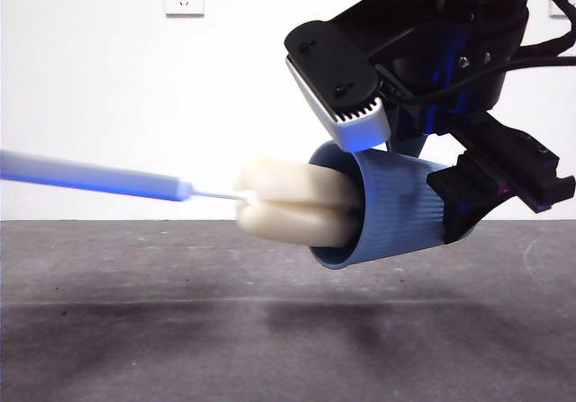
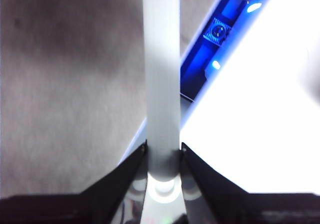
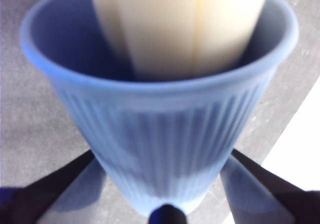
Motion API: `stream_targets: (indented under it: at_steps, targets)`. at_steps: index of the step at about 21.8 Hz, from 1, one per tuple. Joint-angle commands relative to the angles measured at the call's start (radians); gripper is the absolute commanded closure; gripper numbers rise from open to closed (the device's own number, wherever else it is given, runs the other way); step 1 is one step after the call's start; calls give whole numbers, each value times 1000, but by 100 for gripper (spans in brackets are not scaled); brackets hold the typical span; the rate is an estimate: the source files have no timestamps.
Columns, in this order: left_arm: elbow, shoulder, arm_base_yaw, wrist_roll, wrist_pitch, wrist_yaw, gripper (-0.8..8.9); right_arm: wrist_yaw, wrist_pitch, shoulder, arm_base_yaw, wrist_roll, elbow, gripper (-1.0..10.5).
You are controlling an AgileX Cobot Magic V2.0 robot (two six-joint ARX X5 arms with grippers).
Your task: Pick up the cup brush,pick up the cup,insert the brush into the cup,clean the cup,put the cup brush back,put the cup back to the fixed position on the table
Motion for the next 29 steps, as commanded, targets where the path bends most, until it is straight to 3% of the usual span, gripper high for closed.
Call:
stream_targets:
  at_steps: [1, 8, 24, 29]
  targets:
    - [-3, -27, 4, -22, -26, 10, 822, 2, 5, 3, 1, 15, 0, 964]
    - [-3, -29, 3, -23, 11, 39, 822, 2, 19, 3, 1, 15, 0, 963]
    - [-3, 210, -2, -58, 365, 181, 822, -1, 24, 3, 4, 19, 0, 963]
    - [-3, 212, -1, -58, 309, 188, 822, -1, 24, 3, 4, 27, 0, 963]
